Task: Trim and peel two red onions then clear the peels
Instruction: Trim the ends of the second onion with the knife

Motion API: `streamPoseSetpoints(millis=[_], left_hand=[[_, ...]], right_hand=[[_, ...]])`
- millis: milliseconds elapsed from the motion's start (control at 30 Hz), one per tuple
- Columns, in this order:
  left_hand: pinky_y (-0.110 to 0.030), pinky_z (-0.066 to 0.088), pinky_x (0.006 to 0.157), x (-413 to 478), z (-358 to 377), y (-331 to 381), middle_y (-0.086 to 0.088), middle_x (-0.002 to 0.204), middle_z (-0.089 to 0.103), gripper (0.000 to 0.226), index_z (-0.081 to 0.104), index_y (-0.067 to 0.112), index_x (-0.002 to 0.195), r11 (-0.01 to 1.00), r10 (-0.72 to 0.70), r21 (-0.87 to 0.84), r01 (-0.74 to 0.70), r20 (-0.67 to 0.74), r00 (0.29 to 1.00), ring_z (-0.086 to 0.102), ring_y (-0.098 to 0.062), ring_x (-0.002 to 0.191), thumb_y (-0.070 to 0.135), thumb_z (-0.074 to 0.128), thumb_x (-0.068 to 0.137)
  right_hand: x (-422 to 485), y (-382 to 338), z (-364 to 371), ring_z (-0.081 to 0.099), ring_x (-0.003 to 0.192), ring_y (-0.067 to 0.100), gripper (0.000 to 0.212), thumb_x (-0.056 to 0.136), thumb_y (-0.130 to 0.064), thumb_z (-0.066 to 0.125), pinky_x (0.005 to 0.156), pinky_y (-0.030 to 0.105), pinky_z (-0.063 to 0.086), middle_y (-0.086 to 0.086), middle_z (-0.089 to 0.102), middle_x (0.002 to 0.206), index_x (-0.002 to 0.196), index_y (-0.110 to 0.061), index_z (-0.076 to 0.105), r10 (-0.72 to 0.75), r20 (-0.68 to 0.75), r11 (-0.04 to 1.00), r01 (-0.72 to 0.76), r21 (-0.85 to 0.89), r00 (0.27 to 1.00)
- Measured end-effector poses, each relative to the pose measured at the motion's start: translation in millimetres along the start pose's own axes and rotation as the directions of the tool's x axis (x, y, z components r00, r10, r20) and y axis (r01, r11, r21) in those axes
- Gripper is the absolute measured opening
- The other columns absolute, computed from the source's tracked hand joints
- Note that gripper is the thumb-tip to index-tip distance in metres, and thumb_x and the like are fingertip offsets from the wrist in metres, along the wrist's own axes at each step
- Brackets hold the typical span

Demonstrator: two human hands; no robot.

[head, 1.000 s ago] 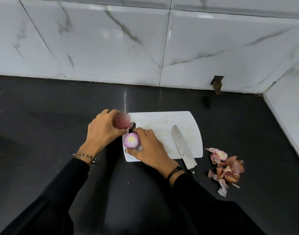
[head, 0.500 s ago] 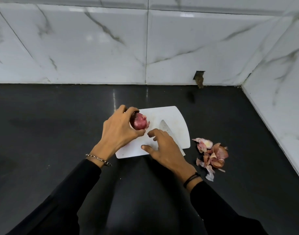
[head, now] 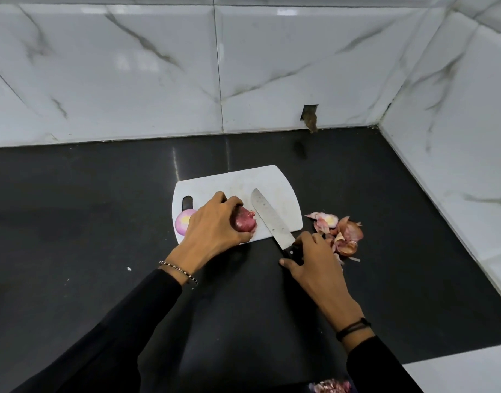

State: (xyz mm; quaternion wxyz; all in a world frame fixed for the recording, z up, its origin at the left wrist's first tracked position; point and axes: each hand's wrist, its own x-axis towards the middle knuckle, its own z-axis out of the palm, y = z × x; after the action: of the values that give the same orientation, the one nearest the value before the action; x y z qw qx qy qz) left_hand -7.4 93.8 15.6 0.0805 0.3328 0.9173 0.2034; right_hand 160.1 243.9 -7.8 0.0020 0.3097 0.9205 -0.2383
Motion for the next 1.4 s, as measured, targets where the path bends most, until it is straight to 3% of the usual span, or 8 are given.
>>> streamPoseSetpoints(millis=[233, 367, 467, 633, 833, 967, 1100, 1400], left_hand=[[-0.036, 0.054, 0.080, 3.7, 3.9, 0.1, 0.005, 0.113, 0.050, 0.073, 0.056, 0.026, 0.133, 1.000, 0.006, -0.030, -0.005, 0.026, 1.000, 0.059, -0.021, 0.098, 0.053, 0.079, 0.069], [-0.037, 0.053, 0.083, 8.7, 6.0, 1.3, 0.003, 0.113, 0.051, 0.074, 0.057, 0.023, 0.133, 0.999, 0.018, -0.047, -0.017, 0.029, 0.999, 0.059, -0.021, 0.098, 0.052, 0.080, 0.069], [-0.037, 0.053, 0.084, 11.4, 8.7, 2.5, 0.003, 0.116, 0.051, 0.076, 0.055, 0.022, 0.135, 0.998, 0.037, -0.056, -0.035, 0.041, 0.998, 0.059, -0.022, 0.101, 0.051, 0.082, 0.070], [-0.039, 0.054, 0.084, 16.5, 11.4, 6.8, 0.004, 0.119, 0.051, 0.078, 0.054, 0.020, 0.134, 0.996, 0.061, -0.063, -0.059, 0.026, 0.998, 0.059, -0.021, 0.102, 0.053, 0.083, 0.070], [-0.042, 0.054, 0.089, 19.3, 20.2, 9.6, 0.001, 0.123, 0.055, 0.081, 0.057, 0.016, 0.132, 0.985, 0.095, -0.150, -0.088, 0.035, 0.995, 0.060, -0.023, 0.102, 0.052, 0.086, 0.066], [-0.039, 0.053, 0.095, 21.5, 25.0, 11.0, -0.002, 0.121, 0.061, 0.078, 0.059, 0.013, 0.132, 0.978, 0.119, -0.176, -0.113, 0.024, 0.993, 0.062, -0.022, 0.105, 0.045, 0.088, 0.068], [-0.019, 0.039, 0.090, 21.8, 26.0, 13.7, -0.001, 0.121, 0.060, 0.073, 0.058, 0.014, 0.135, 0.975, 0.138, -0.175, -0.137, -0.010, 0.990, 0.059, -0.019, 0.108, 0.035, 0.086, 0.071], [-0.028, 0.045, 0.092, 32.4, 27.6, 19.7, -0.003, 0.121, 0.063, 0.069, 0.057, 0.015, 0.129, 0.969, 0.193, -0.158, -0.189, 0.007, 0.981, 0.057, -0.020, 0.108, 0.039, 0.087, 0.071]], right_hand=[[-2.6, 10.0, -0.9, 0.053, 0.099, 0.017, 0.024, 0.097, -0.029, 0.060, 0.082, 0.030, 0.045, 0.002, 0.059, 0.110, 0.114, -0.012, 0.060, -0.080, -0.022, 0.997, 0.080, 0.017, 0.997], [-5.1, 7.7, -0.2, 0.051, 0.084, 0.012, 0.015, 0.102, -0.025, 0.047, 0.072, 0.027, 0.037, 0.000, 0.057, 0.097, 0.103, -0.016, 0.059, -0.002, -0.102, 0.976, 0.024, 0.215, 0.995], [-7.3, 4.4, -5.7, 0.058, 0.077, 0.012, 0.020, 0.103, -0.036, 0.046, 0.067, 0.030, 0.043, -0.003, 0.061, 0.085, 0.102, -0.021, 0.059, 0.118, -0.071, 0.906, -0.079, 0.416, 0.990], [-11.6, -4.5, -12.4, 0.063, 0.074, 0.011, 0.028, 0.098, -0.057, 0.049, 0.072, 0.041, 0.057, -0.002, 0.064, 0.083, 0.096, -0.030, 0.055, 0.166, 0.015, 0.845, -0.150, 0.514, 0.986], [-15.8, -19.2, -15.4, 0.051, 0.047, 0.005, 0.034, 0.099, -0.053, 0.051, 0.047, 0.023, 0.044, 0.005, 0.059, 0.072, 0.093, -0.020, 0.053, 0.173, 0.086, 0.711, -0.185, 0.678, 0.981], [-14.7, -22.0, -16.4, 0.051, 0.049, 0.003, 0.024, 0.101, -0.046, 0.052, 0.047, 0.022, 0.045, 0.006, 0.058, 0.077, 0.098, -0.022, 0.054, 0.136, 0.123, 0.691, -0.183, 0.700, 0.983], [-14.2, -23.3, -15.0, 0.053, 0.052, 0.005, 0.023, 0.102, -0.041, 0.053, 0.048, 0.022, 0.046, 0.007, 0.058, 0.080, 0.097, -0.018, 0.055, 0.115, 0.119, 0.689, -0.165, 0.706, 0.986], [-13.4, -20.1, -17.7, 0.052, 0.049, 0.005, 0.027, 0.102, -0.043, 0.051, 0.044, 0.020, 0.043, 0.005, 0.060, 0.075, 0.100, -0.017, 0.058, 0.192, 0.181, 0.620, -0.262, 0.740, 0.965]])
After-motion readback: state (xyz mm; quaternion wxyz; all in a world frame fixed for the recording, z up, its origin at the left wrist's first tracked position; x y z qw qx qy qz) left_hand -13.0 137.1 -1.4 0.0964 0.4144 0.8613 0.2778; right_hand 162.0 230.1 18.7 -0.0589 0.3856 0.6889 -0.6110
